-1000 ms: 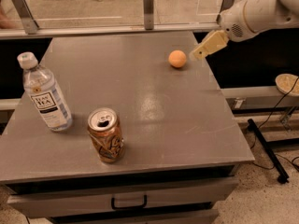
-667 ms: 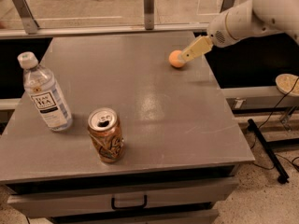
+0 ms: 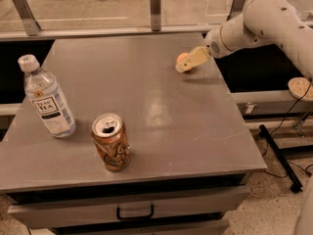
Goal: Move orange near orange can
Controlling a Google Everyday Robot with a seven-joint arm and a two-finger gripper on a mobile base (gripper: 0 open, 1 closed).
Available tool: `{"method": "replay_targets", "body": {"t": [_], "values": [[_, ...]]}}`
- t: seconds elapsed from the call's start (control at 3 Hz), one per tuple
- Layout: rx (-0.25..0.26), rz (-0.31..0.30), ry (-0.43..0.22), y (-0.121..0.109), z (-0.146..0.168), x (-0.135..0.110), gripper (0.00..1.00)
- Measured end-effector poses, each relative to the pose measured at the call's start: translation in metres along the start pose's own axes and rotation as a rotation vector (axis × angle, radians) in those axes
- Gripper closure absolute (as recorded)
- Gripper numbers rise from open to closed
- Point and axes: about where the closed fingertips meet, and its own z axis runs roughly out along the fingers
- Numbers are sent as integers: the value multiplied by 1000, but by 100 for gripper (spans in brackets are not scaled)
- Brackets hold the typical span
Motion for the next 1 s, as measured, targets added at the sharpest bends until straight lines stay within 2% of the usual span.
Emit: {"method": "replay_targets", "body": {"t": [0.33,1.0], "values": [[-4,0,1,2,3,0,18],[-14,-1,4,5,8,1,65]]}}
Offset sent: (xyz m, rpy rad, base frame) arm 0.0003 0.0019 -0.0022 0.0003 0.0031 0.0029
